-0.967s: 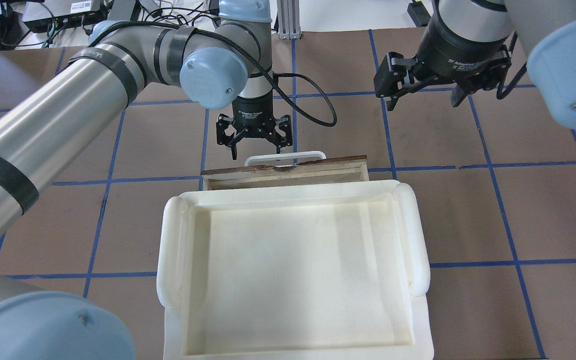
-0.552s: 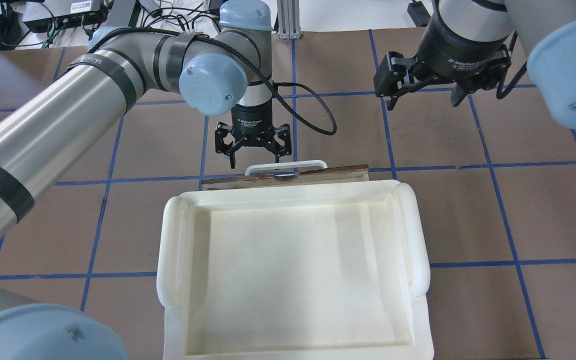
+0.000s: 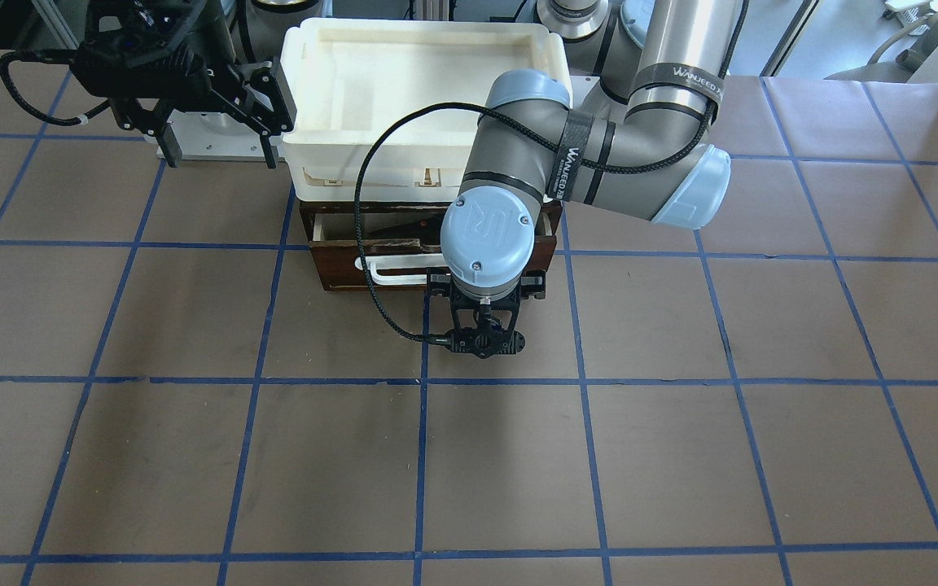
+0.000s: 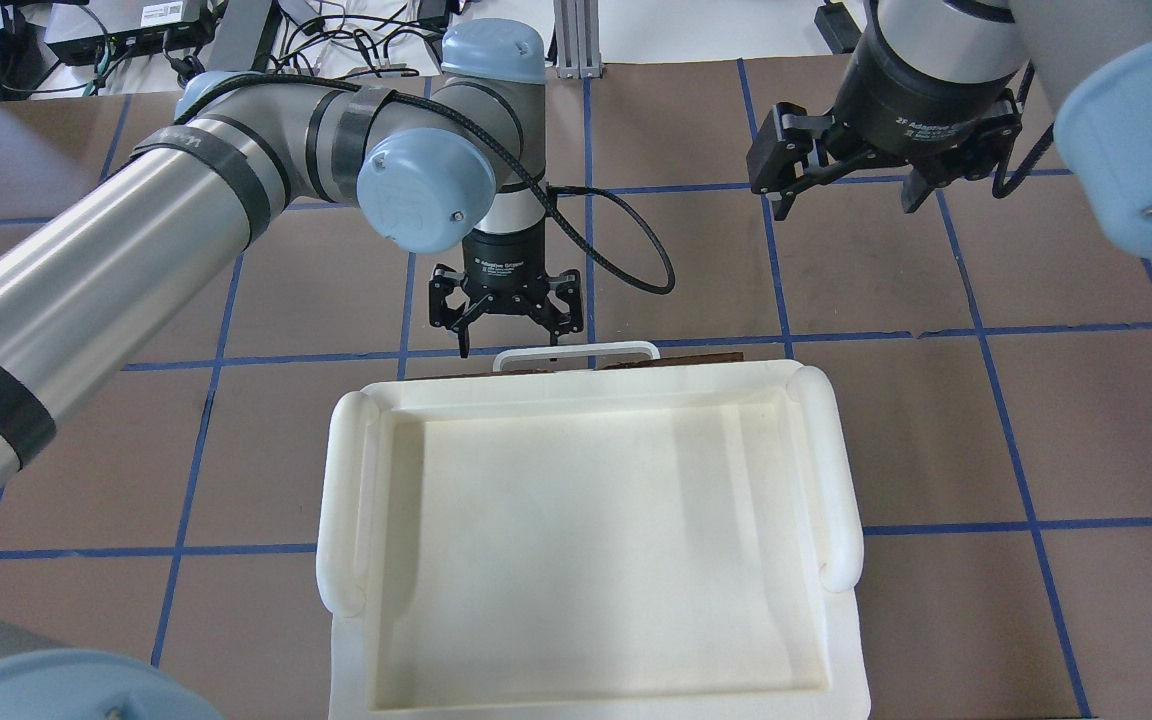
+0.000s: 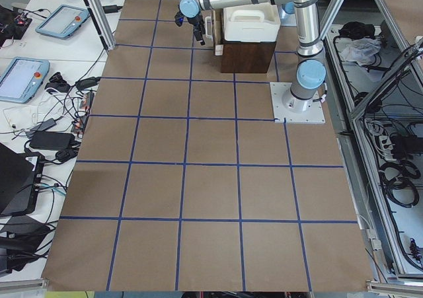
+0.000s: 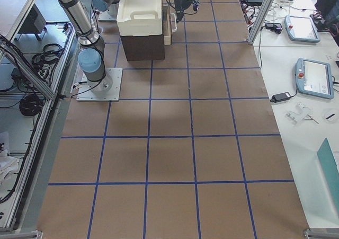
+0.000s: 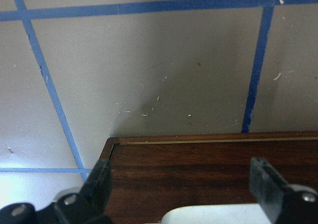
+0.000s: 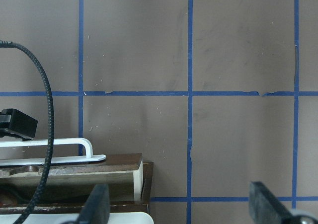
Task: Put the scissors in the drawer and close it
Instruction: 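Push the drawer closed, away from the robot, with the left gripper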
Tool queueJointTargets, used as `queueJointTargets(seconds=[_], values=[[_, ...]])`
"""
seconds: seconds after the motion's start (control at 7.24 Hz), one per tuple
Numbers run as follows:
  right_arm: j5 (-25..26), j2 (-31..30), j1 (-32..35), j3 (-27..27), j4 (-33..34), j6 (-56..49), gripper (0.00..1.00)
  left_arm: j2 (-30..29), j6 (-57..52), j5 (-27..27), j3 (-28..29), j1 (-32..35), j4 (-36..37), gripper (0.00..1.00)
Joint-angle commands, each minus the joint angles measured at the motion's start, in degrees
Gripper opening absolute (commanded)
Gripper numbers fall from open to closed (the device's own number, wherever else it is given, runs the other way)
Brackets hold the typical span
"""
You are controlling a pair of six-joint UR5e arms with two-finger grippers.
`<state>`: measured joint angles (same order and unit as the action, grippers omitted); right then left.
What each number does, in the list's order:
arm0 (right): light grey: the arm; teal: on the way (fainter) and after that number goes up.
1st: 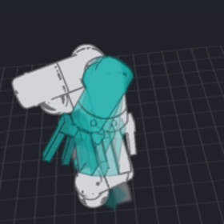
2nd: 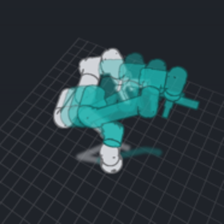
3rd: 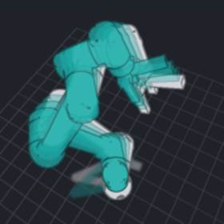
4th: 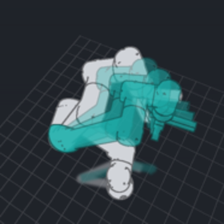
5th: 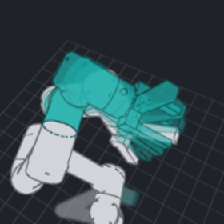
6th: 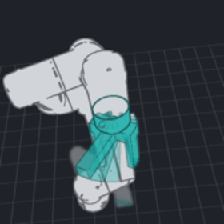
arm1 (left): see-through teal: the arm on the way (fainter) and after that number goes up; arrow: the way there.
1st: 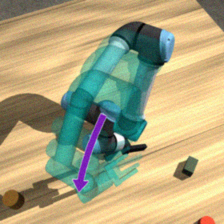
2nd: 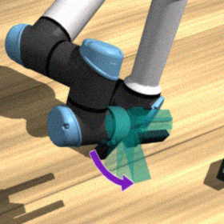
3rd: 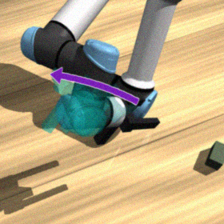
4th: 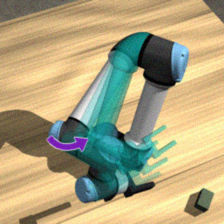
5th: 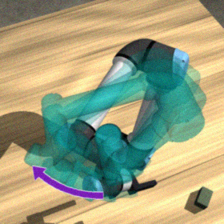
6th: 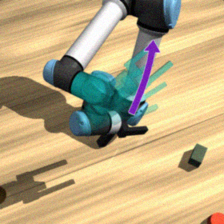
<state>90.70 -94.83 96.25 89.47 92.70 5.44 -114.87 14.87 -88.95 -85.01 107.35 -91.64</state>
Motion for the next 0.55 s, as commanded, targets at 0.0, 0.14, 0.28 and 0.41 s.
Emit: queueJointTargets(seconds=[0.0,0.14,0.28,0.41], values=[[0.4,0.0,0.1,0.0,-0.3,0.0,1.0,0.5,0.2,1.8,-0.9,0.2,-1.1,1.0],[-0.1,0.0,0.3,0.0,-0.2,0.0,1.0,1.0,0.2,1.8,-1.0,0.5,-2.3,1.0],[0.2,0.0,0.1,0.0,-0.2,-0.1,1.0,1.4,0.5,1.9,-1.0,0.8,-3.2,1.0],[0.2,0.0,0.1,0.0,-0.2,-0.1,1.0,1.6,0.6,1.8,-1.1,0.9,-3.6,1.0]])
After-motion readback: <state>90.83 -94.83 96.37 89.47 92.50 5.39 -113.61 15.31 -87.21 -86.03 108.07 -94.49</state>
